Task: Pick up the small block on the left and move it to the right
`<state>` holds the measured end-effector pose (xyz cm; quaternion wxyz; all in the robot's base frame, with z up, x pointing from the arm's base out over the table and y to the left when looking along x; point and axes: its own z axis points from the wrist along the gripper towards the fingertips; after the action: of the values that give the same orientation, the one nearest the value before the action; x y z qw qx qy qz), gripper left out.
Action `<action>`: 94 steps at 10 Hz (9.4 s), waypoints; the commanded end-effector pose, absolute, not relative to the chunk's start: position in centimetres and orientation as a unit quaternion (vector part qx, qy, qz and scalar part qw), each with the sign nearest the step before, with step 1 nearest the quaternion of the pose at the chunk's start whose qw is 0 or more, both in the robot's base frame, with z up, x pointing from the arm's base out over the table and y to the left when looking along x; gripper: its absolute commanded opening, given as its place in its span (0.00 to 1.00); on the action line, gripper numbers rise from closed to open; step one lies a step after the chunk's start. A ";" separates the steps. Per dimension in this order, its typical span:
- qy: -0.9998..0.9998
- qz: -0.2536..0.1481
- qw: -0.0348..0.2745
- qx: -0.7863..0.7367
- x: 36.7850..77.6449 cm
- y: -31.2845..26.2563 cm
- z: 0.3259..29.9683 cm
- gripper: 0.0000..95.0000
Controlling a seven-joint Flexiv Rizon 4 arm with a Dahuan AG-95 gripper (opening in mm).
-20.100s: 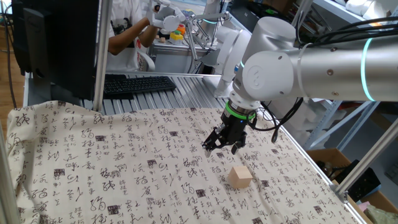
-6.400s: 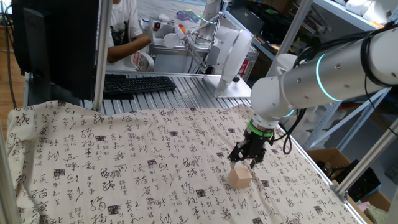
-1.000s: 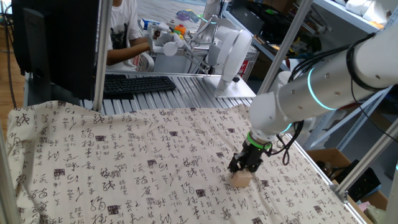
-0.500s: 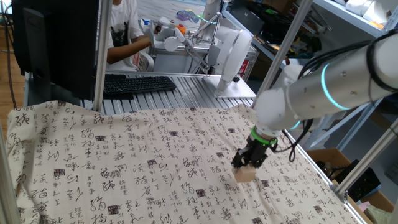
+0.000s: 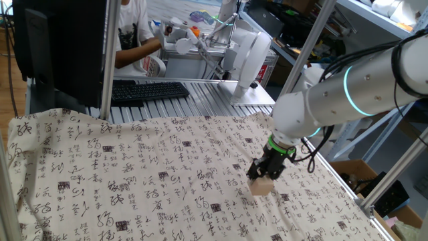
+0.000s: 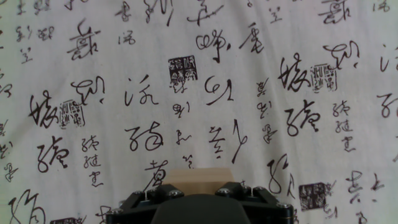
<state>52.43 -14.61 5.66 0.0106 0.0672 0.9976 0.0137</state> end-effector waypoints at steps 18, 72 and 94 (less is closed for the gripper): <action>0.993 0.019 0.001 0.116 51.6 -9.3 6.5 0.00; 0.998 0.020 -0.002 0.060 49.6 1.2 1.3 0.00; 0.992 0.017 -0.014 0.124 49.4 1.6 4.5 0.80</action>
<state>49.45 1.55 4.99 -0.0144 0.1254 0.9919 0.0171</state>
